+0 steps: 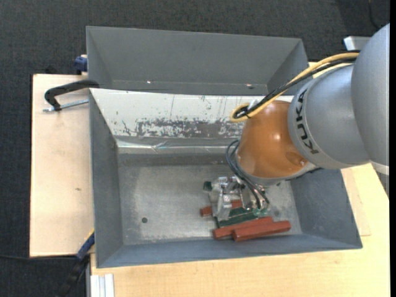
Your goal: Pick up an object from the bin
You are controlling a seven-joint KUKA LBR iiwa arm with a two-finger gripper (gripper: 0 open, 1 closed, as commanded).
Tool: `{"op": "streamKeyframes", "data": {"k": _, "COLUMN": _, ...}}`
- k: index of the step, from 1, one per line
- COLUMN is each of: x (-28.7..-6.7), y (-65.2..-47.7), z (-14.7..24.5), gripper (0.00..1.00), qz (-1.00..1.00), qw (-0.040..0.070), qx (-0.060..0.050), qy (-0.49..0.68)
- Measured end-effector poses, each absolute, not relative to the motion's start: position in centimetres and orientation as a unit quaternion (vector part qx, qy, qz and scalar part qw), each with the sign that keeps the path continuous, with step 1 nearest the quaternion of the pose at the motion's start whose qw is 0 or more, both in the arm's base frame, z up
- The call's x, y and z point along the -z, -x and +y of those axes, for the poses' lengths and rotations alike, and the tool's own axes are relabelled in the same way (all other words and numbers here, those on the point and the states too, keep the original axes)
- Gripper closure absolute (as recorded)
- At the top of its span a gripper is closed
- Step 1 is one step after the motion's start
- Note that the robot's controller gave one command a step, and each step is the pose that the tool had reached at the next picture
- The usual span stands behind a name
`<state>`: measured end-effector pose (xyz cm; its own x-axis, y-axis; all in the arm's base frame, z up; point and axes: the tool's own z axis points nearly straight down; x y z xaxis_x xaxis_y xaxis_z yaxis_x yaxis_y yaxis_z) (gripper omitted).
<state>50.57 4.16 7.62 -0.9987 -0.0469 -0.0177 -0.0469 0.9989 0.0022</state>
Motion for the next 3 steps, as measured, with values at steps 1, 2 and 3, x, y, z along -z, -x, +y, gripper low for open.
{"op": "streamKeyframes", "data": {"k": 1, "x": -7.29, "y": -50.19, "z": 4.09, "gripper": 0.00, "qz": 1.000, "qw": 0.003, "qx": -0.001, "qy": 0.024}}
{"op": "streamKeyframes", "data": {"k": 2, "x": -7.55, "y": -50.47, "z": 4.15, "gripper": 1.00, "qz": 1.000, "qw": 0.007, "qx": -0.001, "qy": 0.023}}
{"op": "streamKeyframes", "data": {"k": 3, "x": -7.30, "y": -50.20, "z": 4.09, "gripper": 0.00, "qz": 1.000, "qw": 0.003, "qx": -0.001, "qy": 0.024}}
